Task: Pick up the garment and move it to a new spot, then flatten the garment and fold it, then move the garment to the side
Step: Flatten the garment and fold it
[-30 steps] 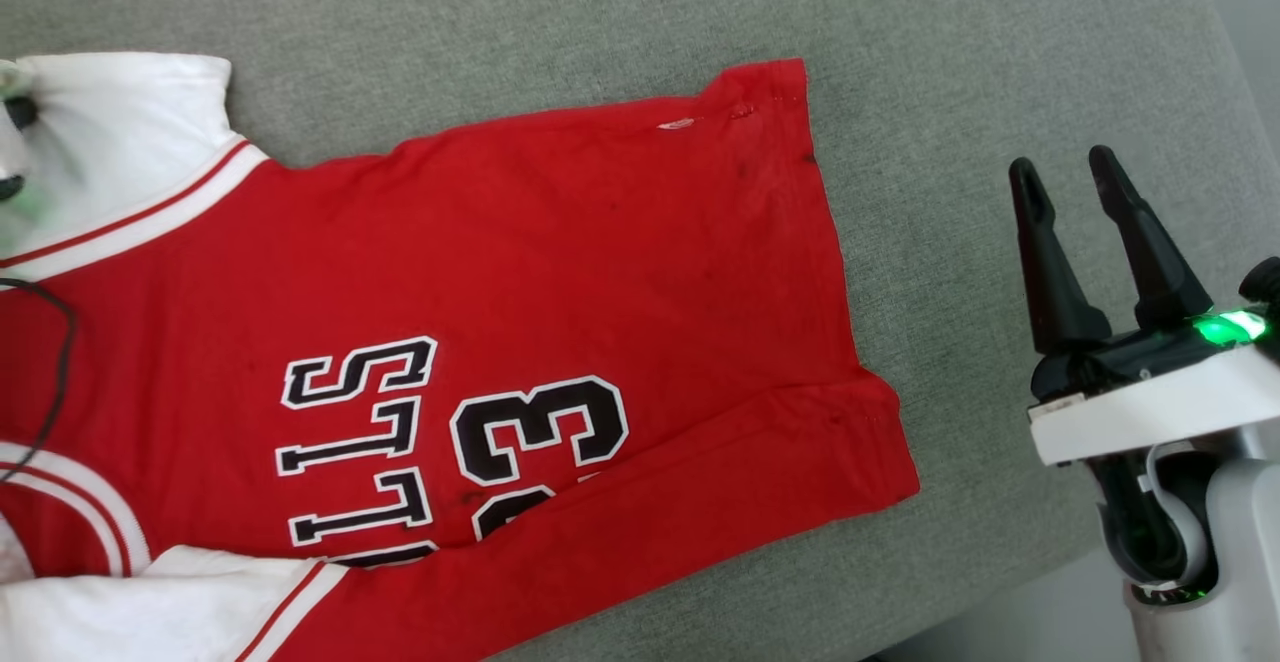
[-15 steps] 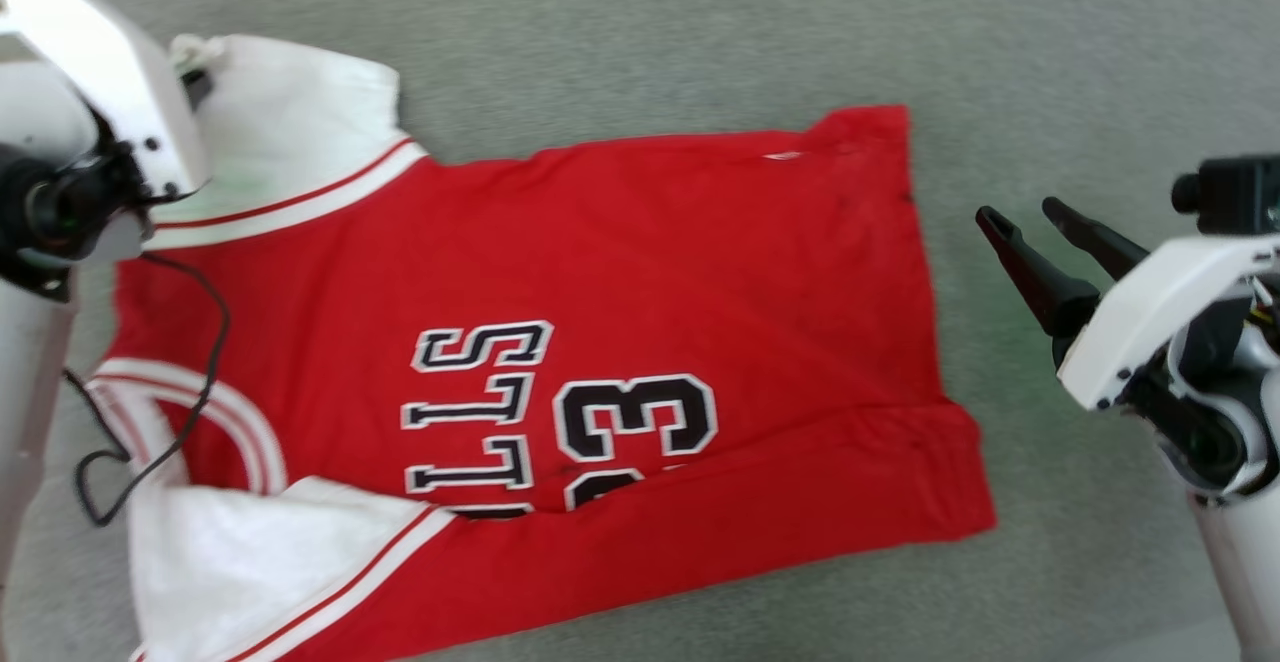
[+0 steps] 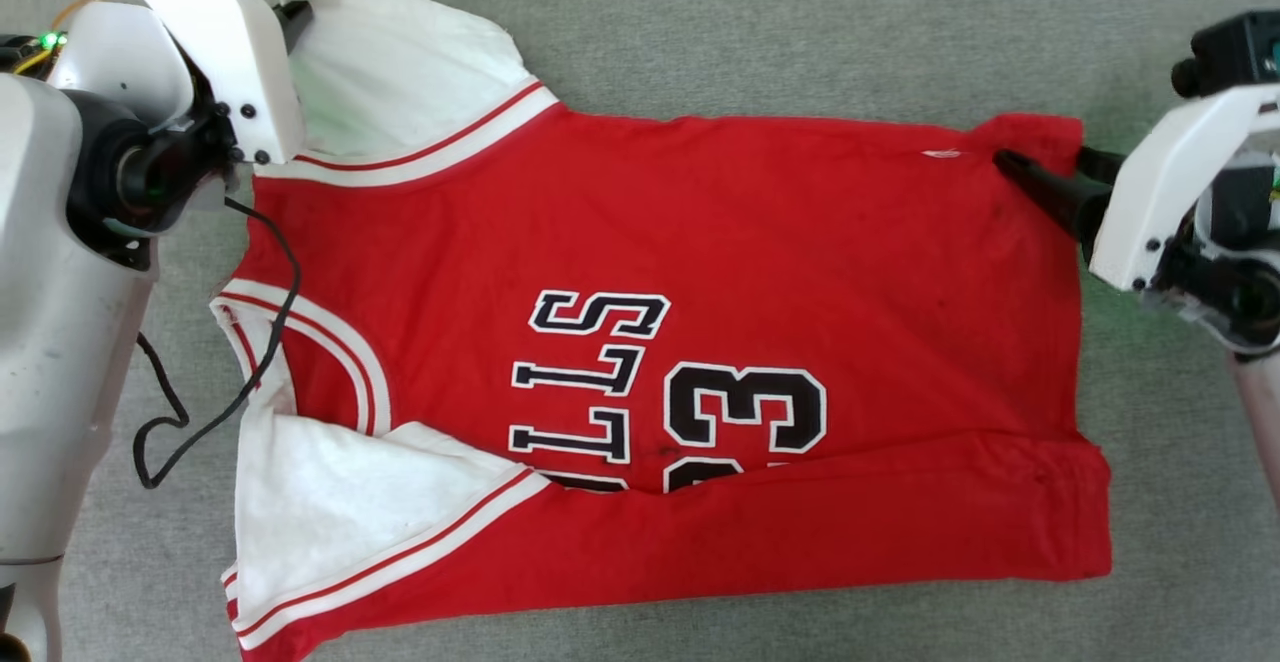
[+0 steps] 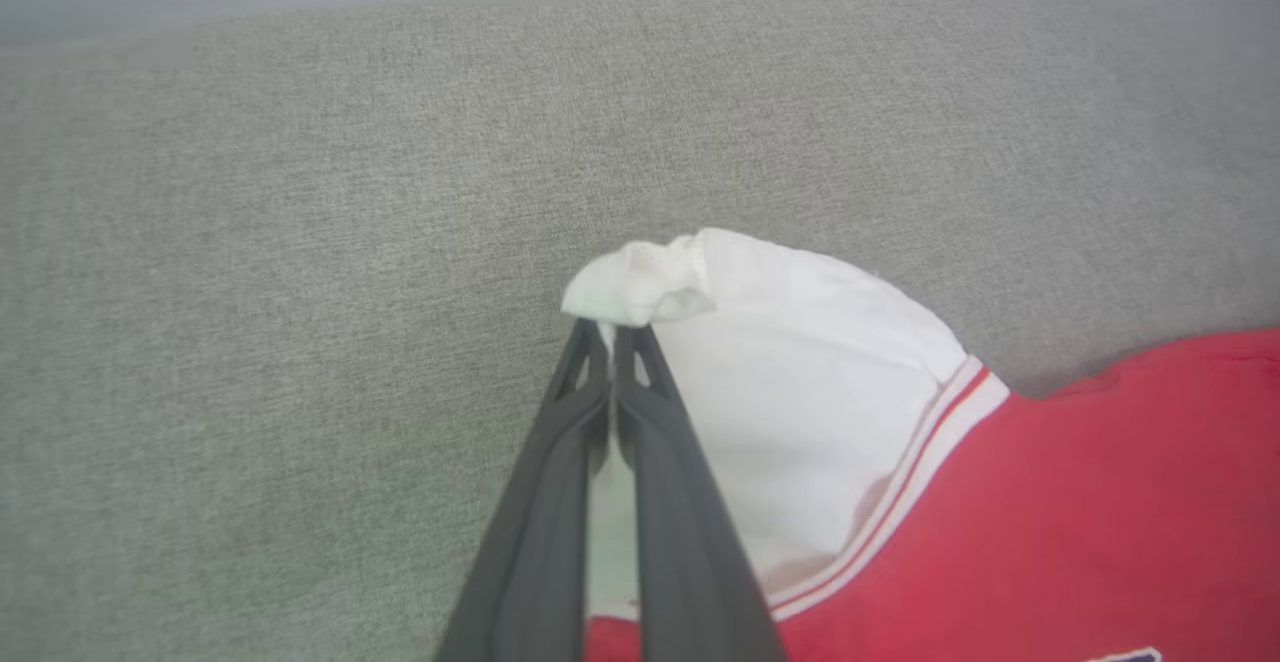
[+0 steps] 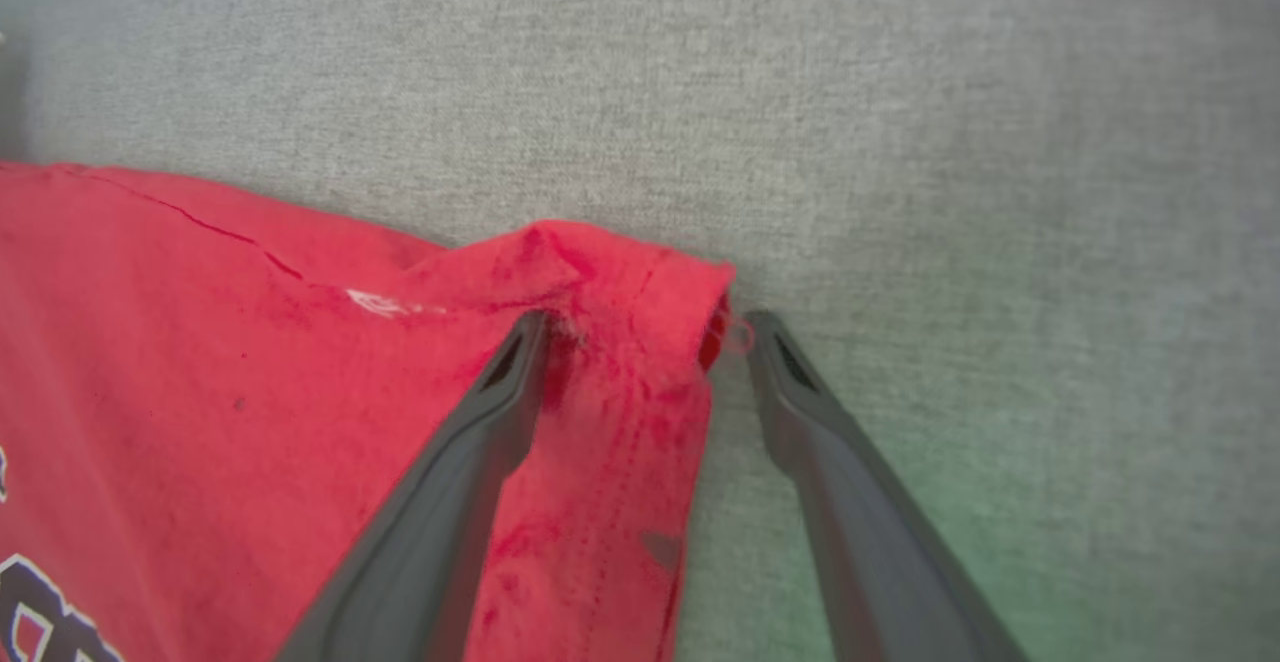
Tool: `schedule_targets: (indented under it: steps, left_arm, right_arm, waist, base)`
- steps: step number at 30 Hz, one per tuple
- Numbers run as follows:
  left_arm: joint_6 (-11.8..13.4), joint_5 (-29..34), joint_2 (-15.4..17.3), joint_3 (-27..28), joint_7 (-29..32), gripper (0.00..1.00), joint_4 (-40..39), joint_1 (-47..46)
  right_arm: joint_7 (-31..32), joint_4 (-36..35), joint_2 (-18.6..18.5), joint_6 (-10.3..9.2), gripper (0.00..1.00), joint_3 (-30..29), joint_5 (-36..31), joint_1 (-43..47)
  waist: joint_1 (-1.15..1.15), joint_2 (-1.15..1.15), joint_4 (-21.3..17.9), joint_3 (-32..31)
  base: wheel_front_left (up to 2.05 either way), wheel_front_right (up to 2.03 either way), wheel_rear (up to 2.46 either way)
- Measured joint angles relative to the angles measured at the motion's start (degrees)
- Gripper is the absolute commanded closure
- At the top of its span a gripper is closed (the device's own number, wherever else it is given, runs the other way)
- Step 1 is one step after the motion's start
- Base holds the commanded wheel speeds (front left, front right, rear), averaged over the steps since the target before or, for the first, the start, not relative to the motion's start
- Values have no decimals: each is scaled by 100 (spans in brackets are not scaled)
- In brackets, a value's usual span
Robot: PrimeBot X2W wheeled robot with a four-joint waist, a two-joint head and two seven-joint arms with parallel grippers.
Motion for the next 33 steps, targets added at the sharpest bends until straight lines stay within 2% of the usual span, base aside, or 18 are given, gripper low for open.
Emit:
schedule_targets:
  steps: [3, 4, 5, 6, 7, 14, 20, 24, 29, 33]
  left_arm:
    - [-16, 13, -29, -31, -22, 100, -13, 0]
    - [-25, 13, -44, -44, -22, 100, -13, 1]
    - [-46, 13, -57, -54, -22, 100, -10, 1]
    - [-56, 12, -74, -62, -26, 100, -1, 1]
    - [-66, 10, -85, -66, -47, 100, 16, 1]
    - [-172, -126, -111, -8, -302, 100, 177, 178]
    - [-154, -435, -80, 318, -783, 100, 80, 883]
    - [-54, -622, 37, 556, -1120, 100, -171, 1666]
    - [189, -860, 146, 793, -1427, 100, -664, 2944]
    - [360, -1055, 89, 902, -1670, 100, -1074, 3951]
  right_arm:
    - [300, 259, -10, 0, 0, 89, 43, -233]
    - [428, 341, -9, 2, 3, 115, 55, -307]
    - [549, 411, -8, 3, 64, 137, 73, -379]
    - [637, 485, -3, 2, 92, 136, 127, -431]
    - [722, 548, -12, 1, 100, 152, 145, -475]
    - [667, 566, -102, -2, 100, 354, 83, -508]
    - [348, 29, -299, -2, 100, 345, -54, -83]
    - [140, -327, -323, -1, 100, 247, -102, 487]
    - [-114, -658, -210, -1, 100, 96, -160, 1311]
    - [-355, -824, -90, -1, 100, -31, -209, 1926]
  waist:
    - [-1, 0, 62, 53]
    - [-1, 0, 74, 61]
    - [-1, 0, 84, 66]
    - [0, 0, 94, 64]
    - [-1, 0, 103, 59]
    - [0, 0, 166, -182]
    - [0, 0, 232, -621]
    - [-1, 0, 275, -981]
    - [-1, 0, 304, -1426]
    - [-1, 0, 316, -1700]
  base:
    - [0, 0, 0]
    - [0, 0, 0]
    - [0, 0, 0]
    - [0, 0, 0]
    - [0, 0, 0]
    - [0, 0, 0]
    - [0, 0, 0]
    - [0, 0, 0]
    - [0, 0, 0]
    - [0, 0, 0]
